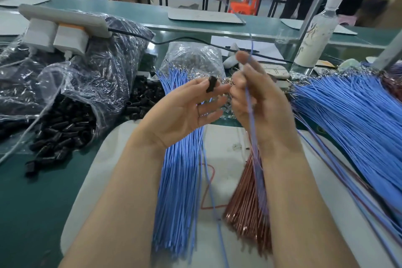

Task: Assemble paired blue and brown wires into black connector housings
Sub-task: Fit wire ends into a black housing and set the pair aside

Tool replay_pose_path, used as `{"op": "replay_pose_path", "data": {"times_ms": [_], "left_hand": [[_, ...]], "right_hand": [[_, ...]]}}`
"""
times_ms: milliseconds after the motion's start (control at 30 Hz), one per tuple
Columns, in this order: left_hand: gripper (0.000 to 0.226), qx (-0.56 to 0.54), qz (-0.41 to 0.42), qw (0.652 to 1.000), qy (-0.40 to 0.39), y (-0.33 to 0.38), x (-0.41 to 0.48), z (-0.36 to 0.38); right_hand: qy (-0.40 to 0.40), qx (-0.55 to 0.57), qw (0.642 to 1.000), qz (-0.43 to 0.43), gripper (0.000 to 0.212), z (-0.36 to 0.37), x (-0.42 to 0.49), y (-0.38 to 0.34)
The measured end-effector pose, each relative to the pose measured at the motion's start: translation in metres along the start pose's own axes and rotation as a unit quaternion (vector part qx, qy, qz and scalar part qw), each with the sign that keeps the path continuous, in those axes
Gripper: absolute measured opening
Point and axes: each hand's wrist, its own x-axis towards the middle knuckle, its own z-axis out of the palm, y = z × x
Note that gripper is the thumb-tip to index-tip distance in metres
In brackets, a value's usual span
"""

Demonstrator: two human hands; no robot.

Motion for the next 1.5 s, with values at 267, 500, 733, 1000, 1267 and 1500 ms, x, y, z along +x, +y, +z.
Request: {"op": "replay_pose_path", "data": {"times_ms": [267,500,733,1000,1267,1500], "left_hand": [[0.011,0.128,-0.098,0.985,0.055,-0.011,0.003,-0.005],[0.008,0.148,-0.044,0.980,0.124,-0.012,0.010,-0.006],[0.004,0.139,-0.035,0.974,0.178,-0.012,0.011,-0.008],[0.005,0.132,-0.012,0.972,0.193,-0.014,0.013,-0.010],[0.006,0.094,0.022,0.973,0.211,-0.016,0.016,-0.010],[0.004,0.082,0.007,0.973,0.215,-0.015,0.015,-0.011]], "right_hand": [[0.429,-0.180,0.874,-0.142,0.019,-0.024,0.011,0.013],[0.332,-0.137,0.933,-0.003,0.010,-0.022,0.015,0.020],[0.294,-0.310,0.904,-0.012,0.024,-0.020,0.018,0.033],[0.338,-0.067,0.938,-0.042,0.009,-0.017,0.020,0.025],[0.277,-0.211,0.937,-0.028,0.019,-0.012,0.019,0.035],[0.331,-0.175,0.926,-0.042,0.017,-0.017,0.017,0.028]]}}
